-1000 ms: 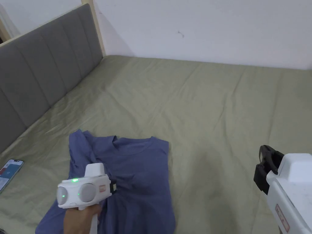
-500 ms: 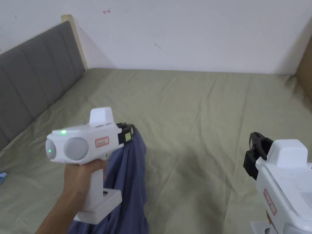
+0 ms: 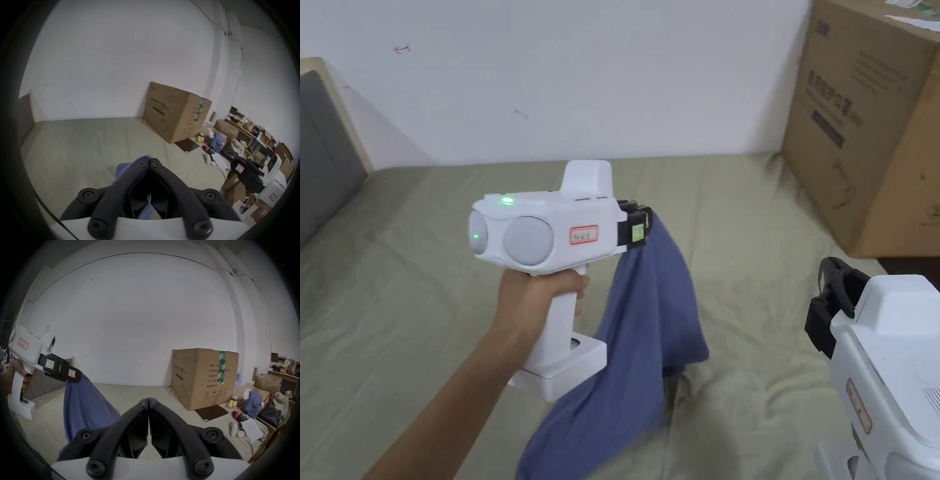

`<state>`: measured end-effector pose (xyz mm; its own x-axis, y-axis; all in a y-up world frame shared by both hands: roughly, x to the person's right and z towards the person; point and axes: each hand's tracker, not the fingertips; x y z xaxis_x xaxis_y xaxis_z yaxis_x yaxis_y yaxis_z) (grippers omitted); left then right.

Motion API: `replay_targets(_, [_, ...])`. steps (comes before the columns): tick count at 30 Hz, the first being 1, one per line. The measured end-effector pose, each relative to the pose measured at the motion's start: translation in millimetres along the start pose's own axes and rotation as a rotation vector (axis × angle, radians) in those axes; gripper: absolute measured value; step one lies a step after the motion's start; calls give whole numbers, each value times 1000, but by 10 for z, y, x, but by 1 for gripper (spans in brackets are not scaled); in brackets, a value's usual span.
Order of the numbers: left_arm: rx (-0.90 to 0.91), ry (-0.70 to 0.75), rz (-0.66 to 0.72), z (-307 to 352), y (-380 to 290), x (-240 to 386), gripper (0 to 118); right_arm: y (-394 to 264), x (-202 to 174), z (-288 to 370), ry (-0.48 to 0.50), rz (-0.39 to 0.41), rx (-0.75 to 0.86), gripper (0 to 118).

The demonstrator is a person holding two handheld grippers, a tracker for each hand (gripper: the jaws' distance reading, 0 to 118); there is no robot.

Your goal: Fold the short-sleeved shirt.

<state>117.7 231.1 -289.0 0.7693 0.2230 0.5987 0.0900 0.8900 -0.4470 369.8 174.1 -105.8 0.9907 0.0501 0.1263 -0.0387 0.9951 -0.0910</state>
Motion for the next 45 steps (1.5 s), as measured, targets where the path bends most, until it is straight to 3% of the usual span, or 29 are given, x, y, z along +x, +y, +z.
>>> replay_targets(4, [-69, -84, -2, -305, -193, 293, 0, -42, 207, 102, -48, -3, -8, 0])
replay_targets(9, [-236, -84, -22, -701, -778, 381, 0, -122, 357, 139, -76, -5, -32, 0])
replay_targets(17, [-573, 36, -75, -1281, -2043, 151, 0, -269, 345, 70, -70, -16, -71, 0])
replay_targets(24, [-641, 126, -13, -1395, -2427, 25, 0, -336, 274, 42, -54, -13, -104, 0])
replay_targets(26, [-600, 123, -8, -1301, -2335, 62, 19, -336, 268, 45, -55, -9, -106, 0])
replay_targets(27, [-580, 127, -7, -1262, -2274, 72, 41, -333, 266, 45, -55, -9, -106, 0])
replay_targets(28, [-557, 133, 0, -1208, -2215, 69, 79, -325, 262, 45, -55, -9, -105, 0])
replay_targets(29, [-520, 133, 15, -1098, -2119, 94, 79, -311, 256, 45, -54, -10, -103, 0])
replay_targets(30, [-478, 143, 29, -1021, -2041, 101, 87, -294, 246, 49, -54, -9, -100, 0])
replay_targets(31, [-434, 151, 37, -933, -1967, 114, 108, -279, 237, 52, -53, -9, -95, 0])
replay_targets(32, [-363, 162, 45, -814, -1857, 120, 118, -255, 225, 52, -52, -8, -90, 0])
replay_targets(40, [83, 286, 28, 116, -1092, 58, 117, -62, 121, 53, -34, -10, -39, 0])
replay_targets(45, [283, 413, -73, 517, -924, -66, 112, 30, 43, 47, -22, -11, -13, 0])
